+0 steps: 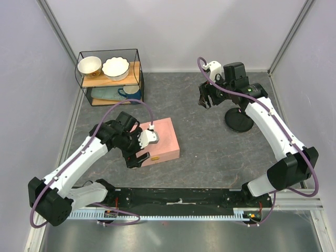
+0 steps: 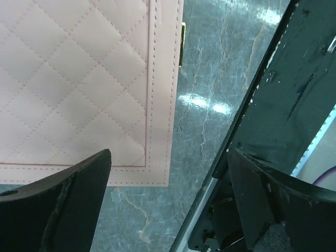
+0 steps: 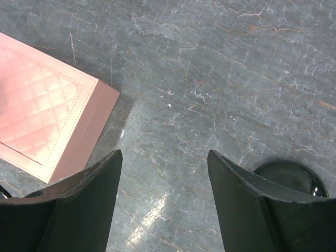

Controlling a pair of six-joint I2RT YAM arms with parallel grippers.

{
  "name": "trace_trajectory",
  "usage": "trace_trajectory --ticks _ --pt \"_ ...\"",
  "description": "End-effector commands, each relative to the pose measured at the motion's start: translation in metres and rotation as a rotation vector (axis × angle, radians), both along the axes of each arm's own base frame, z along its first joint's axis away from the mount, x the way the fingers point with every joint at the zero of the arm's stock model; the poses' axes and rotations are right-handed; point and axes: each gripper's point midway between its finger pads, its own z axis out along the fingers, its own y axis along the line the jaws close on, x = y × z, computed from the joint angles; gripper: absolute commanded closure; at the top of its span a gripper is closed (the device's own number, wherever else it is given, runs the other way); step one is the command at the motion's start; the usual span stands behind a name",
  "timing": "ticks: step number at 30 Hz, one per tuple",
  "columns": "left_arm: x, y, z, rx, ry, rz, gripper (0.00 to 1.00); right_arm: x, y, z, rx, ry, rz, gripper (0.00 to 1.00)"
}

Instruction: Organize the mixed jewelry

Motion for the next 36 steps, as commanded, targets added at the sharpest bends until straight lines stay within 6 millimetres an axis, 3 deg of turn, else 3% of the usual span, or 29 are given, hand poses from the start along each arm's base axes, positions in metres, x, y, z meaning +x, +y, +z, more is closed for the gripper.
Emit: trace_trajectory --ticks 1,8,15,24,36 --pt "0.020 -0.025 0.033 -0.117 -0.070 0.036 0.01 0.000 0.002 0.016 0.022 -0.056 0.015 0.26" --pt "0.063 -0.038 0.046 -0.154 -0.234 0.095 0.02 -0.002 -0.001 0.016 0.011 -0.064 0.012 0.25" --pt "0.082 -0.055 0.042 -0.190 -0.322 0.099 0.02 -0.001 -0.001 0.013 0.008 -0.058 0.014 0.25" --pt "0.076 -0.066 0.008 -0.150 -0.338 0.065 0.02 -0.003 -0.003 0.011 0.001 -0.057 0.013 0.25" --pt "0.054 -0.049 -0.056 -0.002 -0.317 -0.004 0.03 -0.005 -0.004 0.012 -0.003 -0.063 0.011 0.25"
